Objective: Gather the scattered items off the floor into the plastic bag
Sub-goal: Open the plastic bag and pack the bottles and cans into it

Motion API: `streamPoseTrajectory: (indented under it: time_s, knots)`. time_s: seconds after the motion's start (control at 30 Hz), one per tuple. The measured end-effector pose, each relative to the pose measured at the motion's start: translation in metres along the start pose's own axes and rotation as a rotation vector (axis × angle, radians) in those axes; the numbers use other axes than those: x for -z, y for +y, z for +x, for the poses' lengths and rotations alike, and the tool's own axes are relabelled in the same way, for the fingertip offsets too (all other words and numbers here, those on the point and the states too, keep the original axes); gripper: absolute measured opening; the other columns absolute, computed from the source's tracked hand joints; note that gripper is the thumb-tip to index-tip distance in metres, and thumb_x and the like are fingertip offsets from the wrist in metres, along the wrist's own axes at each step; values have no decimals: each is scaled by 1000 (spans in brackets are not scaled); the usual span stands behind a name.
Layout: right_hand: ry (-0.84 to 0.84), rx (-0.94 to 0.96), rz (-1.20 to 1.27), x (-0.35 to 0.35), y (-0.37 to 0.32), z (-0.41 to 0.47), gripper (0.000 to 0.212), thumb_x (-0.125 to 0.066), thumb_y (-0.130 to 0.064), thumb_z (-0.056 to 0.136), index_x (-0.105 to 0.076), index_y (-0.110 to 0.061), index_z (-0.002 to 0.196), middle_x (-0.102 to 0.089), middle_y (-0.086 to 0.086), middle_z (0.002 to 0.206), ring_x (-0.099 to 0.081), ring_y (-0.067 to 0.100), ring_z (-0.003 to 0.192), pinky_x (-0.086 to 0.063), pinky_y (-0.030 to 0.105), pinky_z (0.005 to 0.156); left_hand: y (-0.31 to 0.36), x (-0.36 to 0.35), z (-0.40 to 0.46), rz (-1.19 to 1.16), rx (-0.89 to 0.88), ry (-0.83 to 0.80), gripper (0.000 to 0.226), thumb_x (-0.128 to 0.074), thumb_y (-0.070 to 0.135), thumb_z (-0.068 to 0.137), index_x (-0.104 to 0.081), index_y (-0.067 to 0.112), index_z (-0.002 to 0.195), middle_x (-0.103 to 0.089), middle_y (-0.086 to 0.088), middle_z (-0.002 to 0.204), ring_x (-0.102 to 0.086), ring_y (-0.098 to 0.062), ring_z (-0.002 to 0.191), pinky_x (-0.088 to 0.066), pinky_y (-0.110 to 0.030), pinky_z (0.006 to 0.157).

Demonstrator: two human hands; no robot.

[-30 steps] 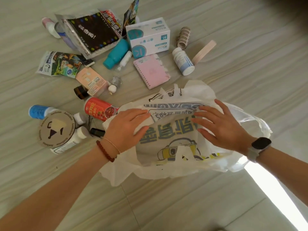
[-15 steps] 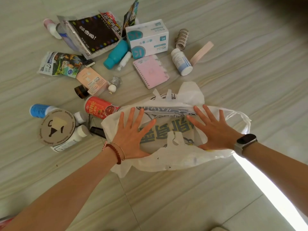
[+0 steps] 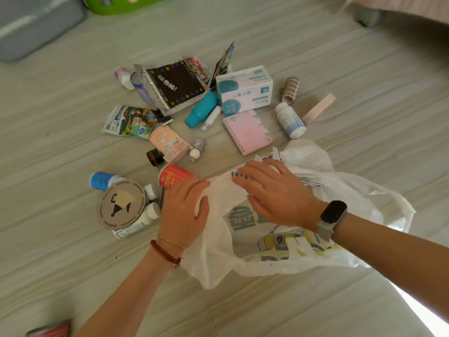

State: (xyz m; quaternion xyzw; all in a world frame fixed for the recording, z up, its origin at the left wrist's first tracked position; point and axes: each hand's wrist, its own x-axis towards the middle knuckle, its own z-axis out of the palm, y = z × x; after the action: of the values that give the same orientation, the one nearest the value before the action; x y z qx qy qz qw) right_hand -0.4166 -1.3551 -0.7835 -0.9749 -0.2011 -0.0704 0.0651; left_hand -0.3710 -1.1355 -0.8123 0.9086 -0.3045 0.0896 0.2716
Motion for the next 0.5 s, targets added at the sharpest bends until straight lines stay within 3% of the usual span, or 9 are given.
streamPoseTrajectory:
  time_s: [0.1, 0.17, 0.3, 0.4, 0.5]
  knots:
    - [-349, -29, 119, -12, -24, 46, 55, -17, -48, 92, -13, -31, 144, -17, 5, 155, -12, 27, 143, -11, 55, 113, -39, 11, -7, 100, 186, -104, 38, -38, 21, 83, -59, 11, 113, -63, -12, 115, -56, -29, 105, -47, -47, 85]
    - [-569, -76, 184, -27, -31, 58, 52, -15, -51, 94, -1, -39, 143, -9, 0, 156, 0, 24, 144, 0, 55, 114, -57, 15, -12, 153, 248, -171, 43, -35, 24, 81, -61, 9, 113, -63, -14, 115, -60, -35, 101, -47, -48, 82]
    - [-703, -47, 196, -38, -24, 40, 44, -17, -46, 96, -19, -44, 140, -25, -2, 151, -10, 21, 142, -2, 50, 115, -75, 17, -14, 224, 236, -204, 31, -56, 11, 78, -62, 9, 108, -63, -15, 112, -60, -36, 99, -47, -50, 81]
    - [-723, -91, 241, -33, -18, 31, 40, -20, -42, 97, -37, -41, 133, -30, -5, 149, -15, 18, 141, -5, 48, 115, -76, 10, -22, 218, 182, -218, 23, -53, 12, 76, -65, 11, 96, -67, -10, 96, -63, -33, 89, -49, -45, 74]
    - [-520, -184, 291, -33, -19, 50, 37, -32, -39, 96, -59, -27, 117, -38, 2, 145, -33, 21, 134, -18, 44, 113, -71, 0, -43, 173, 250, -203, 22, -69, 7, 72, -65, 8, 94, -66, -13, 92, -62, -33, 82, -51, -42, 71]
